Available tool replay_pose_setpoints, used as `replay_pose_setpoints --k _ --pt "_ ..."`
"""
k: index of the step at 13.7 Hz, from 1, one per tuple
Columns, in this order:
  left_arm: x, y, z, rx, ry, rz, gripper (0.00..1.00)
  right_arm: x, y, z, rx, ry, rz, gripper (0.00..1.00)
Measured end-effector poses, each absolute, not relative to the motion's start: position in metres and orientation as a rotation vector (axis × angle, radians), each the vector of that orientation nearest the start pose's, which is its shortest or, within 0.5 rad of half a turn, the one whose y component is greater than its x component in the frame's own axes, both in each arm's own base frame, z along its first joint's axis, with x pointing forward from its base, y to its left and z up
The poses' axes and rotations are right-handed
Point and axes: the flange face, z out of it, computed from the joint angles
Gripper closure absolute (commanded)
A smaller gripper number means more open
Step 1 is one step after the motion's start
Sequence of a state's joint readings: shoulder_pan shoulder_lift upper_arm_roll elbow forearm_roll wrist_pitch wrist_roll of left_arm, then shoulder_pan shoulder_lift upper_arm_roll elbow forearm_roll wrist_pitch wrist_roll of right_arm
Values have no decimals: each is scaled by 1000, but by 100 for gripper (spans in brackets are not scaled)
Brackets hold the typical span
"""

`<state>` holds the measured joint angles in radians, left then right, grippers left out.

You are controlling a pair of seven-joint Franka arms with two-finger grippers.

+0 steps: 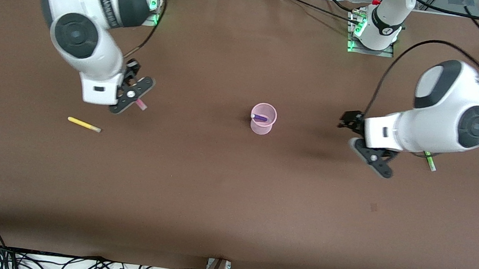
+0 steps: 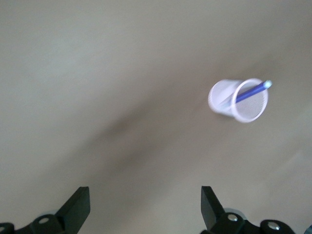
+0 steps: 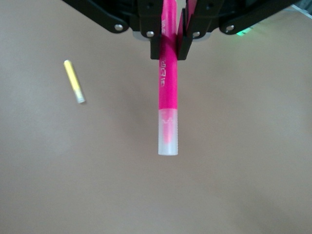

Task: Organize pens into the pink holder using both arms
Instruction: 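Withdraw the left gripper while the right gripper carries the marker to the cup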

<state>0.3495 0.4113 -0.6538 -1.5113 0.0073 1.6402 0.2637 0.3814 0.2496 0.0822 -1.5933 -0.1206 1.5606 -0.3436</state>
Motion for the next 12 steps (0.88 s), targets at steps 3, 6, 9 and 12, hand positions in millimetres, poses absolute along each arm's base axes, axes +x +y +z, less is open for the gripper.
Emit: replay_pose_setpoints --k 3,6,9,12 --pt "626 -96 494 -3182 731 420 0 515 333 471 -3090 -1245 435 100" --pt "625 -49 549 -3127 554 336 0 492 401 457 -3126 -1264 390 100" --pt "604 -36 612 -3052 444 190 0 469 464 441 -3142 -1289 335 100" --pt "580 -22 659 -3003 292 31 0 449 518 418 -3183 -1229 209 100"
